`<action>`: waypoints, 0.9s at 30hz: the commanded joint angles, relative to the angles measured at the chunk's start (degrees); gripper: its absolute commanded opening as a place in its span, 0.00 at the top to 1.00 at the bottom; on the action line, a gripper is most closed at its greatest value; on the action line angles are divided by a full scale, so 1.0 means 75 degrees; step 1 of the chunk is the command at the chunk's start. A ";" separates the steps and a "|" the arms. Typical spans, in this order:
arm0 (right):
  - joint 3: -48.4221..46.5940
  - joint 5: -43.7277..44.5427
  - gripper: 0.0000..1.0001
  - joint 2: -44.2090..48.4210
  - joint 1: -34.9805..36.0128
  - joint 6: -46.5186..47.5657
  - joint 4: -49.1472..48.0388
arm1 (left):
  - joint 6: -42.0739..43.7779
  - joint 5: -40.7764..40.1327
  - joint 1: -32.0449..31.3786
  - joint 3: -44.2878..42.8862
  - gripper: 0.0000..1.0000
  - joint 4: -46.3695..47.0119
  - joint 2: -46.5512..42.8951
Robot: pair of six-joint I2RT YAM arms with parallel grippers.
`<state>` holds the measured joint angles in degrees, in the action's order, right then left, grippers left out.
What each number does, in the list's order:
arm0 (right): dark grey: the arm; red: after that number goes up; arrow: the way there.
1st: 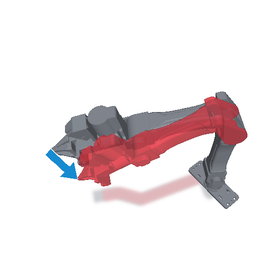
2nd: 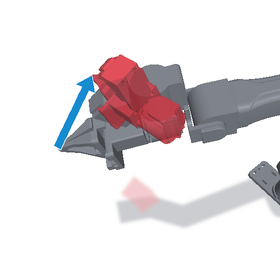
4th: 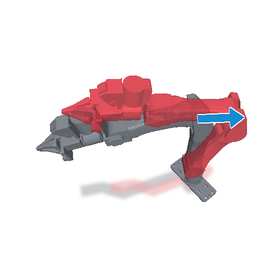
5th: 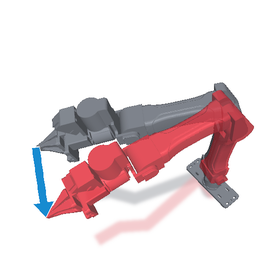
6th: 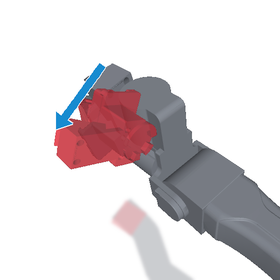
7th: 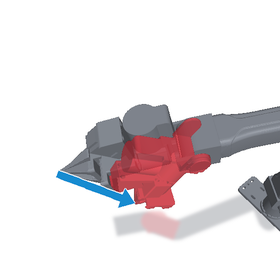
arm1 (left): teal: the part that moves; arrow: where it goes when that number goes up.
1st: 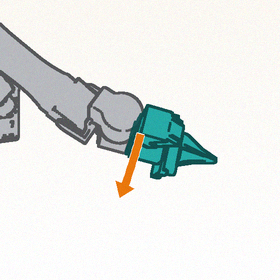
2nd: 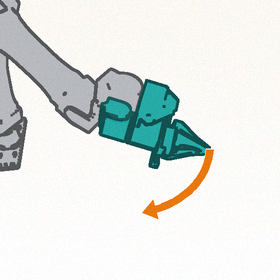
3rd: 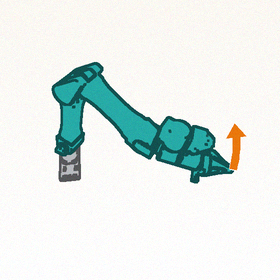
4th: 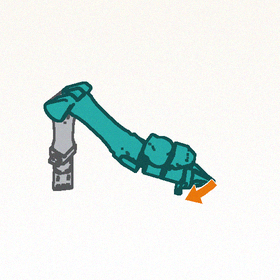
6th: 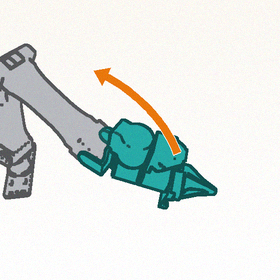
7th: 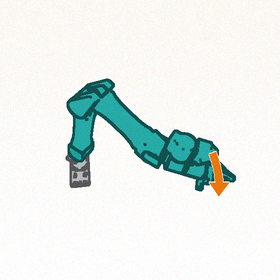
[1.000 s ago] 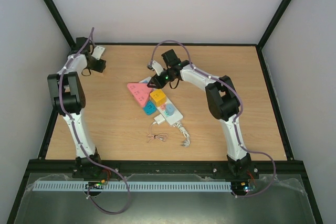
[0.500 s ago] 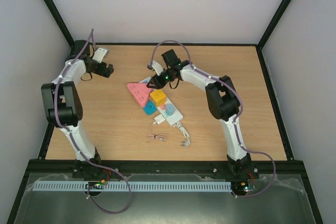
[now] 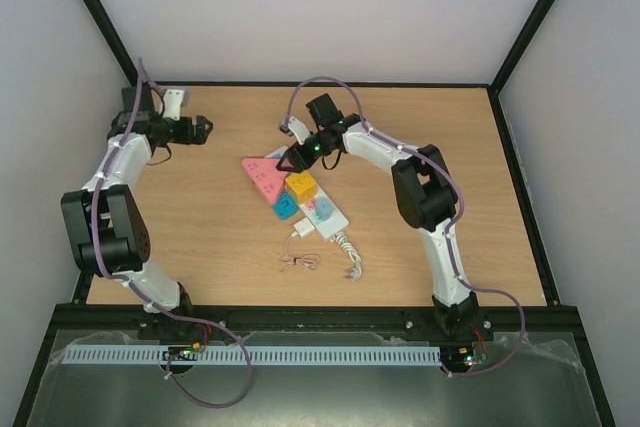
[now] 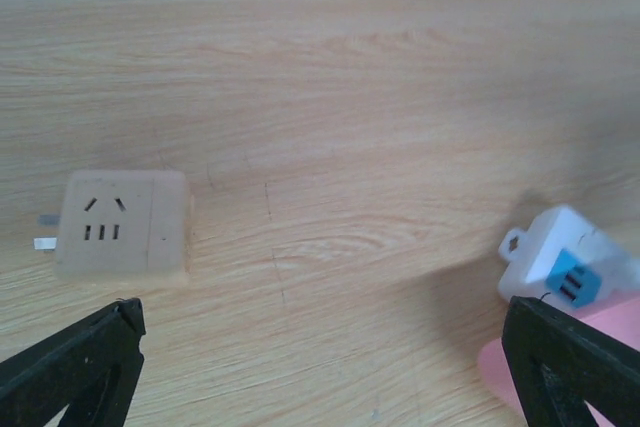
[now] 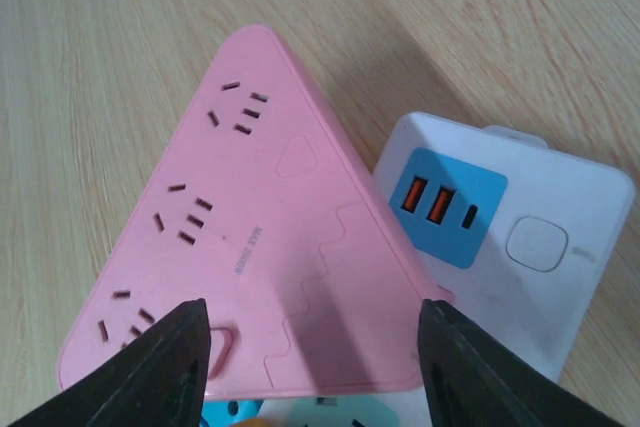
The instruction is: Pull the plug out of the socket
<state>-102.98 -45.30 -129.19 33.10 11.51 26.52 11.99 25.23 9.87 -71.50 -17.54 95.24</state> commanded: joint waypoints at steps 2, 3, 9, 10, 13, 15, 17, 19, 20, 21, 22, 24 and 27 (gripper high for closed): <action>0.0000 0.0902 0.34 -0.0071 -0.0089 -0.0018 0.1231 | -0.0466 0.1849 0.0637 -0.0592 0.00 -0.0298 0.0060; -0.0030 0.0912 0.29 -0.0002 -0.0095 -0.0006 0.1233 | -0.0418 0.2137 0.0735 -0.0727 0.00 -0.0521 0.0149; -0.0167 0.1039 0.10 0.0414 -0.0130 0.0019 0.1338 | -0.1200 0.2766 0.0727 0.0217 0.00 0.0200 -0.0482; -0.0169 0.1051 0.09 0.0482 -0.0141 0.0003 0.1369 | -0.1385 0.2835 0.0715 0.0446 0.00 0.0391 -0.0629; -0.0047 0.1067 0.08 0.0794 -0.0188 -0.0033 0.1441 | -0.1906 0.3066 0.0708 0.1128 0.00 0.1018 -0.1086; 0.0184 0.1077 0.07 0.1023 -0.0195 -0.0061 0.1412 | -0.2266 0.3321 0.0710 0.1666 0.00 0.1435 -0.1308; 0.0459 0.1077 0.06 0.1285 -0.0195 -0.0127 0.1350 | -0.2597 0.3627 0.0665 0.2058 0.00 0.1828 -0.1486; 0.0733 0.1101 0.06 0.1533 -0.0189 -0.0195 0.1295 | -0.2867 0.3732 0.0607 0.2315 0.00 0.2049 -0.1625; 0.0884 0.1130 0.06 0.1658 -0.0184 -0.0243 0.1253 | -0.3050 0.3760 0.0584 0.2453 0.00 0.2149 -0.1672; 0.1046 0.1147 0.06 0.1796 -0.0183 -0.0301 0.1206 | -0.3339 0.3812 0.0544 0.2612 0.00 0.2299 -0.1715; 0.1208 0.1204 0.06 0.1938 -0.0177 -0.0342 0.1159 | -0.3609 0.3859 0.0517 0.2846 0.00 0.2489 -0.1753; 0.1561 0.1429 0.06 0.2235 -0.0129 -0.0531 0.0963 | -0.4216 0.4015 0.0453 0.3364 0.00 0.3084 -0.1843; 0.2232 0.2008 0.05 0.2696 0.0068 -0.0715 0.0598 | -0.4935 0.4176 0.0364 0.4116 0.00 0.4021 -0.1999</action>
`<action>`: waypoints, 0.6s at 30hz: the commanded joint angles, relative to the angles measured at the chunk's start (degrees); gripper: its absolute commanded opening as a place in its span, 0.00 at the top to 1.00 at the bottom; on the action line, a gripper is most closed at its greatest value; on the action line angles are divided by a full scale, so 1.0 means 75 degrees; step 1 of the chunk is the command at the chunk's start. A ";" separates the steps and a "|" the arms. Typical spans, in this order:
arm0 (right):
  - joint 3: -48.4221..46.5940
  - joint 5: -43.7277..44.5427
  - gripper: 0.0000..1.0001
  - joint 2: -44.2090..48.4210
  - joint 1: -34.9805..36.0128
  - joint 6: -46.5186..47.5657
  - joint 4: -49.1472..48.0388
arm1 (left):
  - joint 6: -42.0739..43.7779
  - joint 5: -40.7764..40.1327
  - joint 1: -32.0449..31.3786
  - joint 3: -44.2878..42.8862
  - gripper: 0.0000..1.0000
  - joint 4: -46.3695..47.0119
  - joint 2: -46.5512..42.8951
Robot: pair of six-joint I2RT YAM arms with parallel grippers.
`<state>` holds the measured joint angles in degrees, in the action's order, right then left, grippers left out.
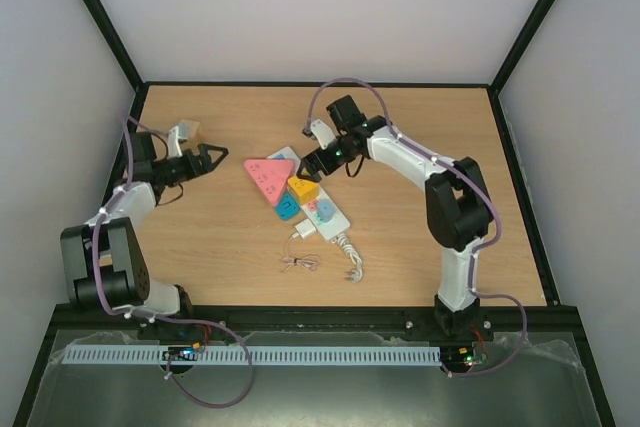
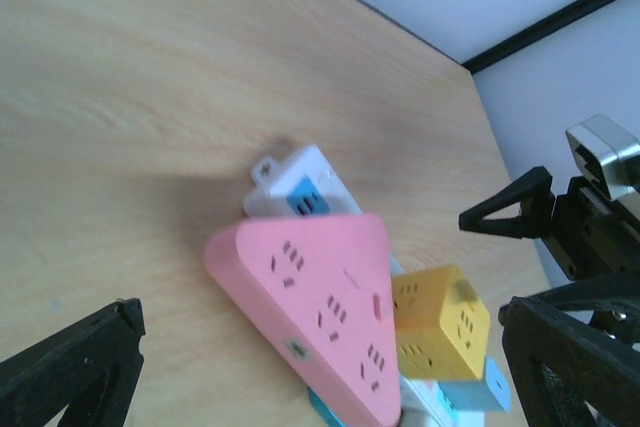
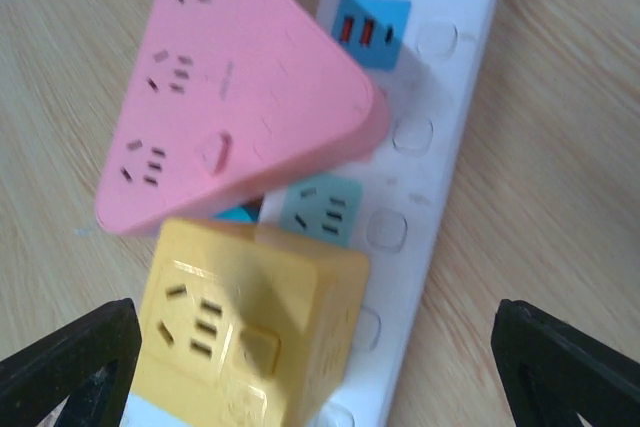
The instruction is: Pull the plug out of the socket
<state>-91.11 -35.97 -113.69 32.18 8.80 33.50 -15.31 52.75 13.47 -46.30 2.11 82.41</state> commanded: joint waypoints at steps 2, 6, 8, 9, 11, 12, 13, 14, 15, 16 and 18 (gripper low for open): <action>0.1069 0.1387 0.05 0.0946 0.0439 -0.0464 -0.0561 | -0.1458 0.0534 -0.0158 0.0953 0.00 0.1567 -0.0368; 0.1646 0.2488 0.00 0.1259 0.0916 -0.0621 -0.0909 | -0.1892 0.0594 -0.0253 0.1229 0.00 0.1807 -0.0458; 0.1723 0.2793 0.00 0.1246 0.1037 -0.0675 -0.1009 | -0.2013 0.0624 -0.0309 0.1324 0.00 0.1861 -0.0416; 0.1712 0.2821 0.00 0.1210 0.1071 -0.0698 -0.1019 | -0.2043 0.0612 -0.0338 0.1353 0.00 0.1863 -0.0391; 0.1646 0.2836 0.01 0.1153 0.1129 -0.0738 -0.1036 | -0.2038 0.0540 -0.0382 0.1363 0.00 0.1798 -0.0307; 0.1614 0.2859 0.02 0.1128 0.1150 -0.0757 -0.1052 | -0.2018 0.0505 -0.0404 0.1365 0.00 0.1764 -0.0249; 0.1597 0.2882 0.03 0.1109 0.1172 -0.0761 -0.1070 | -0.2055 0.0473 -0.0427 0.1405 0.00 0.1794 -0.0177; 0.1563 0.2885 0.03 0.1082 0.1199 -0.0761 -0.1084 | -0.2120 0.0473 -0.0451 0.1434 0.00 0.1869 -0.0093; 0.1536 0.2872 0.04 0.1041 0.1229 -0.0758 -0.1100 | -0.2174 0.0488 -0.0490 0.1464 0.00 0.1948 0.0009; 0.1521 0.2863 0.05 0.1007 0.1237 -0.0771 -0.1113 | -0.2219 0.0466 -0.0546 0.1488 0.00 0.2012 0.0095; 0.1475 0.2872 0.07 0.0922 0.1283 -0.0775 -0.1123 | -0.2299 0.0423 -0.0642 0.1505 0.00 0.2131 0.0287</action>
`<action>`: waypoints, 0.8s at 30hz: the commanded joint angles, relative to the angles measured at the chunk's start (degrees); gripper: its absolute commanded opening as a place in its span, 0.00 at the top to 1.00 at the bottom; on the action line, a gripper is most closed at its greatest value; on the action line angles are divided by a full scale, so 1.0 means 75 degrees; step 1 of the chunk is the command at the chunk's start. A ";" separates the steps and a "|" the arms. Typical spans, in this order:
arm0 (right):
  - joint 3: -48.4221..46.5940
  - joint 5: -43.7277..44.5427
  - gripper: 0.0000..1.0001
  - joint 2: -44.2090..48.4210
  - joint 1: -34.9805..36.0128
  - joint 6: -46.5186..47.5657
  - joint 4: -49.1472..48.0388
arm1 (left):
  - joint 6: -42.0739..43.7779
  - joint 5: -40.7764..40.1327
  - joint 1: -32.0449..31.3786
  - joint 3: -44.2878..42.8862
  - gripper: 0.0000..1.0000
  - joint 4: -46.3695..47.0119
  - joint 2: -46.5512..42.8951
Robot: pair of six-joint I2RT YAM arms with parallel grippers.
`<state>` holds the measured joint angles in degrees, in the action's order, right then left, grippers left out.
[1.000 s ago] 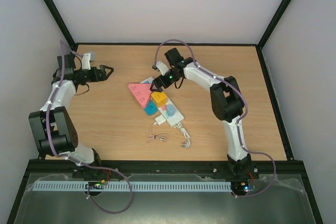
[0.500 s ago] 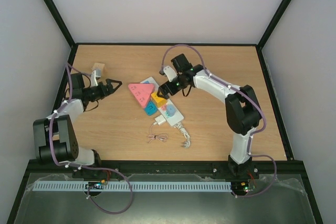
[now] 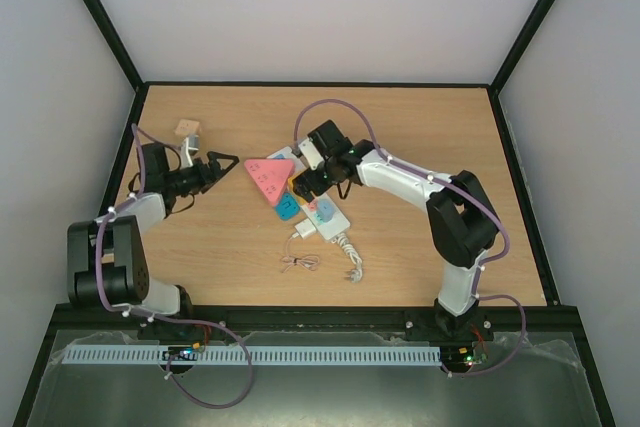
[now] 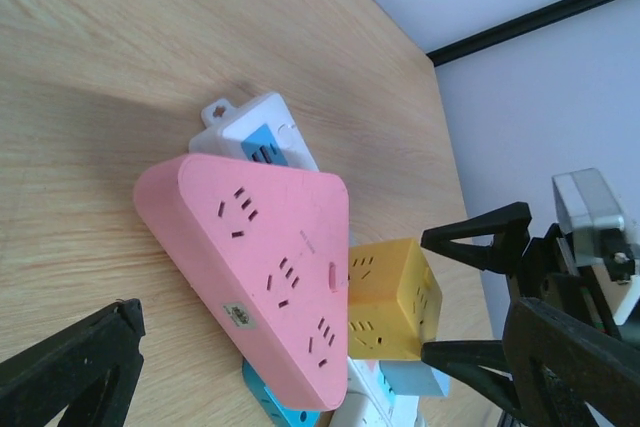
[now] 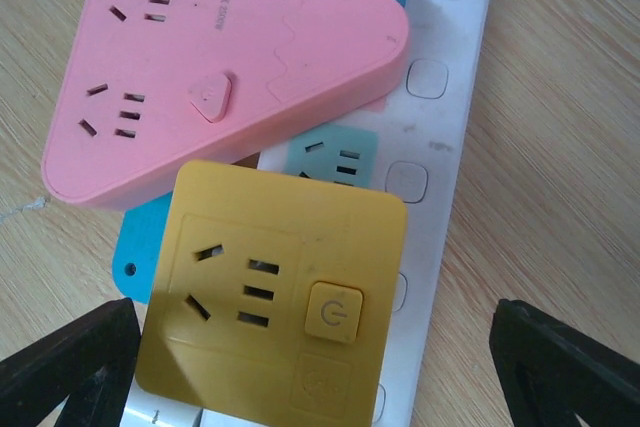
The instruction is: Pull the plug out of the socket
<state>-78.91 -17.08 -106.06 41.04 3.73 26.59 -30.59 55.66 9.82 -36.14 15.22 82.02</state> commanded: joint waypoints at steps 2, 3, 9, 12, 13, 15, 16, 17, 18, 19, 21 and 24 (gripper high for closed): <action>-0.0155 0.0350 0.07 -0.0150 0.0136 -0.0096 -0.0223 | -0.0292 0.0108 -0.0240 0.0121 0.00 0.0458 0.0520; -0.0126 0.0361 0.07 -0.0146 0.0157 -0.0114 -0.0277 | -0.0315 0.0141 -0.0252 0.0134 0.00 0.0524 0.0580; -0.0002 0.0500 0.07 -0.0128 0.0370 -0.0153 -0.0306 | -0.0545 0.0149 -0.0310 0.0376 0.00 0.1052 0.0818; 0.0022 0.0613 0.09 -0.0142 0.0465 -0.0167 -0.0323 | -0.0673 0.0109 -0.0356 0.0397 0.01 0.1273 0.0964; 0.0028 0.0649 0.10 -0.0170 0.0485 -0.0173 -0.0328 | -0.0698 0.0086 -0.0379 0.0394 0.02 0.1300 0.1011; 0.0014 0.0725 0.12 -0.0196 0.0523 -0.0192 -0.0310 | -0.0704 0.0042 -0.0404 0.0391 0.03 0.1332 0.1095; 0.0027 0.0771 0.14 -0.0204 0.0558 -0.0198 -0.0305 | -0.0710 0.0002 -0.0407 0.0399 0.03 0.1344 0.1125; 0.0033 0.0822 0.14 -0.0206 0.0588 -0.0203 -0.0317 | -0.0714 -0.0022 -0.0413 0.0402 0.03 0.1355 0.1174; 0.0050 0.0875 0.15 -0.0206 0.0615 -0.0204 -0.0311 | -0.0723 -0.0020 -0.0428 0.0409 0.04 0.1371 0.1219; 0.0056 0.0927 0.17 -0.0220 0.0621 -0.0219 -0.0317 | -0.0749 -0.0007 -0.0454 0.0412 0.04 0.1413 0.1281; 0.0087 0.1054 0.19 -0.0230 0.0623 -0.0247 -0.0353 | -0.0817 -0.0003 -0.0486 0.0405 0.05 0.1511 0.1357; 0.0121 0.1179 0.21 -0.0294 0.0623 -0.0258 -0.0383 | -0.0919 0.0024 -0.0591 0.0423 0.06 0.1698 0.1451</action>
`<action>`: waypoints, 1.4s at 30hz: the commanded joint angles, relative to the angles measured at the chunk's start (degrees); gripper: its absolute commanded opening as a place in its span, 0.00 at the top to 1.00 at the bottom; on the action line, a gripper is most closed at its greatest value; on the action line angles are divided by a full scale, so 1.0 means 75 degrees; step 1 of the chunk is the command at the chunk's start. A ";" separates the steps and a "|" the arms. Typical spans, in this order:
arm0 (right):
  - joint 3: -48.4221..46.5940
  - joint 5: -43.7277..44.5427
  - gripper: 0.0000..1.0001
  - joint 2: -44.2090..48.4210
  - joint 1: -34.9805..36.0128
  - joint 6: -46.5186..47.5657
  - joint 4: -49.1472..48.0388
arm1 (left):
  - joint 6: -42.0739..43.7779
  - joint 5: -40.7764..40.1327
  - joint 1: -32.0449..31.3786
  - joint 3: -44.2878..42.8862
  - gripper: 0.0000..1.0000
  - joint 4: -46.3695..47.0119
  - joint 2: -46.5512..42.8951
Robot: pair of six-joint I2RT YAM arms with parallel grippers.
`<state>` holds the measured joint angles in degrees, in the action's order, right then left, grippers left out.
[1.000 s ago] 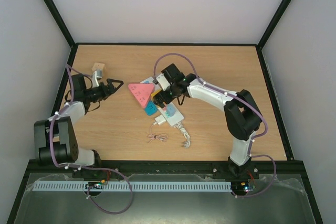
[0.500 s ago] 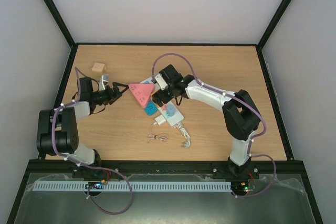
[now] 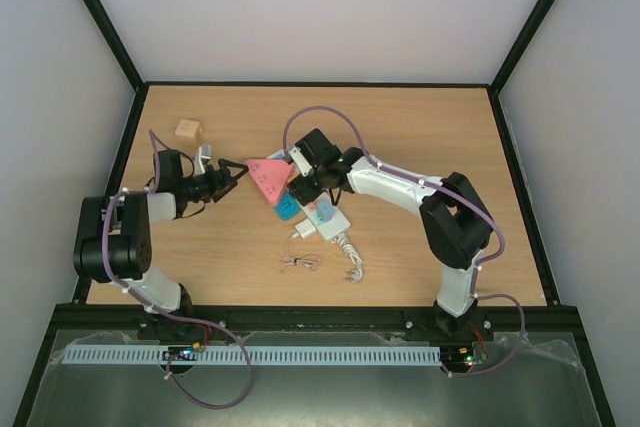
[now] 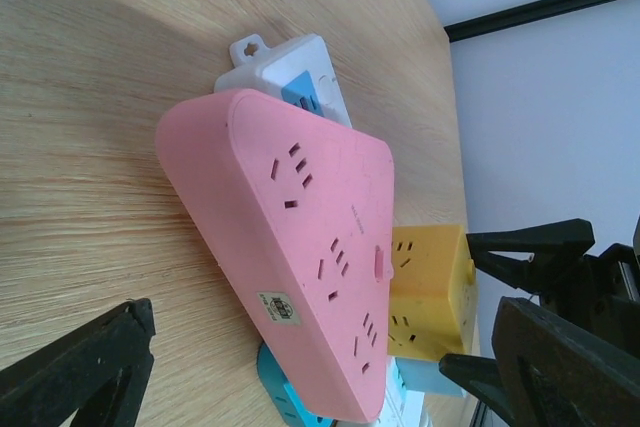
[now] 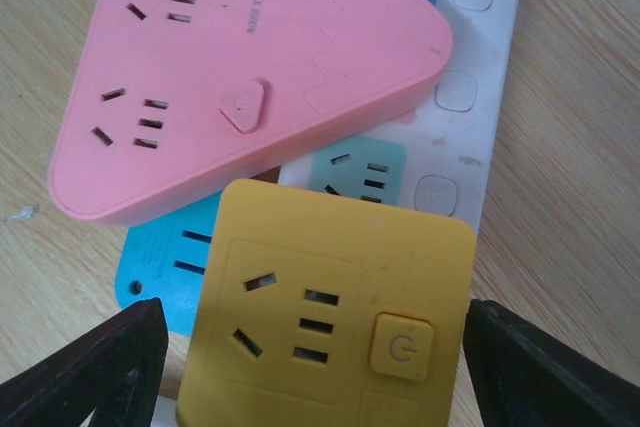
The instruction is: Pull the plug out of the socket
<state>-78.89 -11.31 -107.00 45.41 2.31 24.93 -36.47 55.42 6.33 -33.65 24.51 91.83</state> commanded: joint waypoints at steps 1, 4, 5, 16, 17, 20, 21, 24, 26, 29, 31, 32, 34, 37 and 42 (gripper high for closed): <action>0.0121 0.0422 0.23 -0.0187 0.0045 -0.0065 -0.0163 | -0.0164 0.0069 -0.0169 0.0092 0.06 0.0518 0.0178; 0.0153 0.0497 0.28 -0.0246 0.0040 -0.0075 -0.0212 | -0.0257 0.0083 -0.0259 0.0103 0.07 0.0694 0.0297; 0.0149 0.0516 0.28 -0.0267 0.0041 -0.0068 -0.0219 | -0.0299 0.0096 -0.0284 0.0089 0.08 0.0766 0.0349; 0.0323 0.0690 0.42 -0.0376 0.0042 -0.0048 -0.0457 | -0.0749 0.0329 -0.0445 0.0056 0.11 0.1334 0.0962; 0.0332 0.0723 0.43 -0.0375 0.0041 -0.0042 -0.0471 | -0.0821 0.0370 -0.0455 0.0055 0.11 0.1425 0.1042; 0.0377 0.0828 0.44 -0.0378 0.0044 -0.0042 -0.0521 | -0.1050 0.0469 -0.0457 0.0061 0.13 0.1735 0.1256; 0.0398 0.0862 0.44 -0.0380 0.0034 -0.0035 -0.0533 | -0.1118 0.0503 -0.0457 0.0065 0.13 0.1850 0.1322; 0.0468 0.0952 0.47 -0.0344 0.0023 -0.0007 -0.0574 | -0.1237 0.0552 -0.0462 0.0066 0.14 0.2005 0.1443; 0.0518 0.1000 0.48 -0.0325 0.0018 0.0002 -0.0620 | -0.1411 0.0600 -0.0464 0.0078 0.15 0.2254 0.1534; 0.0530 0.0999 0.48 -0.0315 0.0013 -0.0013 -0.0643 | -0.1674 0.0654 -0.0477 0.0113 0.17 0.2689 0.1696; 0.0512 0.0965 0.49 -0.0318 0.0011 -0.0029 -0.0641 | -0.1834 0.0692 -0.0491 0.0104 0.18 0.2910 0.1821; 0.0511 0.0958 0.49 -0.0321 0.0008 -0.0031 -0.0640 | -0.1849 0.0687 -0.0492 0.0086 0.18 0.2928 0.1865; 0.0511 0.0966 0.49 -0.0309 -0.0003 -0.0038 -0.0640 | -0.1970 0.0682 -0.0512 0.0071 0.20 0.3137 0.1977; 0.0531 0.0969 0.50 -0.0300 -0.0006 -0.0045 -0.0640 | -0.2259 0.0668 -0.0539 0.0075 0.22 0.3511 0.2142; 0.0527 0.0943 0.53 -0.0341 -0.0009 -0.0064 -0.0630 | -0.2722 0.0640 -0.0633 0.0056 0.23 0.4187 0.2481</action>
<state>-76.64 -7.81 -108.42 45.52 1.45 19.03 -53.82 59.40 2.37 -33.63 49.12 108.36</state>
